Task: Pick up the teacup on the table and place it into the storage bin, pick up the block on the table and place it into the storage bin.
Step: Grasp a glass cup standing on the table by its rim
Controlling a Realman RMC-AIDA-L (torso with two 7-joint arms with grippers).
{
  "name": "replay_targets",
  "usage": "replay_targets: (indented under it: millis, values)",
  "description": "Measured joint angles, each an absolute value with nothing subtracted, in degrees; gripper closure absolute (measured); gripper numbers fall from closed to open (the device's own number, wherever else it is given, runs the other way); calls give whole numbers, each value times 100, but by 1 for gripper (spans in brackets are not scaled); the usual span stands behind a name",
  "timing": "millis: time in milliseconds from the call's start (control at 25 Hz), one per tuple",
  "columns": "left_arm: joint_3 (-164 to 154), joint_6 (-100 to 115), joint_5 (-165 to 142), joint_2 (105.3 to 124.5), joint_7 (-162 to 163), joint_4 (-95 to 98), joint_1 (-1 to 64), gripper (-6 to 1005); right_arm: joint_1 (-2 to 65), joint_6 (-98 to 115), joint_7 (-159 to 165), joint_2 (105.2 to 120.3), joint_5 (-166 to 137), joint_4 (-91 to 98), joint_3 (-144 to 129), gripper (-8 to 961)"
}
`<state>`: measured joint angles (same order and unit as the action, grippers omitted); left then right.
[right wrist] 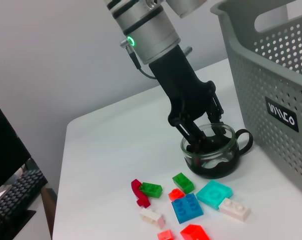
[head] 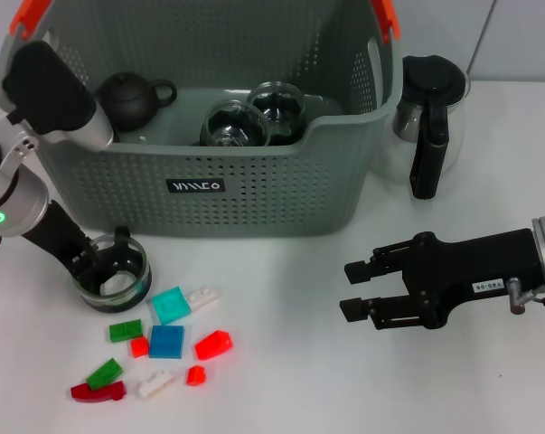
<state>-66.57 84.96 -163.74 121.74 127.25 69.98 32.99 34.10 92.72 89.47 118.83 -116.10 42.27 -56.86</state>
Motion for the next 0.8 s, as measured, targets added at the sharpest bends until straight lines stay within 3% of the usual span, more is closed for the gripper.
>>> replay_targets:
  millis: [800]
  values:
    - [-6707,8480,-16374,12140,12923,6991,3346,668,3410,9273,8947,11883,-11610,4218,-5686,387]
